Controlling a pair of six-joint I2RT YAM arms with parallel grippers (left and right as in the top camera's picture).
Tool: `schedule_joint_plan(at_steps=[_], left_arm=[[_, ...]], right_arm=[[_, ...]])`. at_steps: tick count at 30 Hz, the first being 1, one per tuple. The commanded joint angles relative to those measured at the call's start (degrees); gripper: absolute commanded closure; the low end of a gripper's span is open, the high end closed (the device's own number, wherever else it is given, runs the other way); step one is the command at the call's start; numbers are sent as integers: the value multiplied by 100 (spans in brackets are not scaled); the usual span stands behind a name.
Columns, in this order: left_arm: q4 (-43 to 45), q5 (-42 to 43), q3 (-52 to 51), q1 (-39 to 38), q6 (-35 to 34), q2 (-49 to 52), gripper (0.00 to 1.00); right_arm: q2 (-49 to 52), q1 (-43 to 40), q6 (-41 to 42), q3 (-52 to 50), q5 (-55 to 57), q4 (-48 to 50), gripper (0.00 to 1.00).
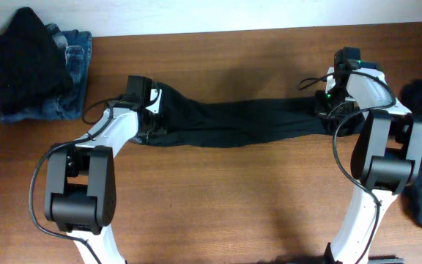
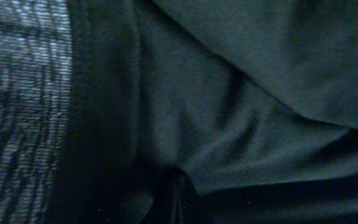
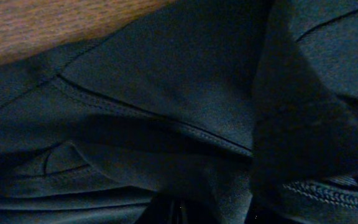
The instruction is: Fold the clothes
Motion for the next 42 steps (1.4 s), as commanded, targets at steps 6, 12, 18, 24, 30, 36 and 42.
schedule_joint_plan(at_steps=[6,12,18,24,30,36,42], left_arm=[[-551,-1309,-120,317,-157,205,99],[-680,-1447,-120,509,-155,205,99],[-719,-1543,-120,560,-155,205,99],[-719,-1543,-120,560,-155,205,100],[-721,-1641,-120,560,-153,205,99],[-737,-1757,-120,560,-149,205,99],[-732,-1757,-120,560,-149,205,100]], right_arm=[[330,24,243,-48,1169,103,94],[330,24,264,-26,1502,428,90],[330,26,262,-26,1895,750,87],[330,24,260,20,2918,835,82],[328,24,542,634,3733,286,81],[328,-42,824,1893,3818,-719,77],[317,-120,415,3119,1878,-1805,77]])
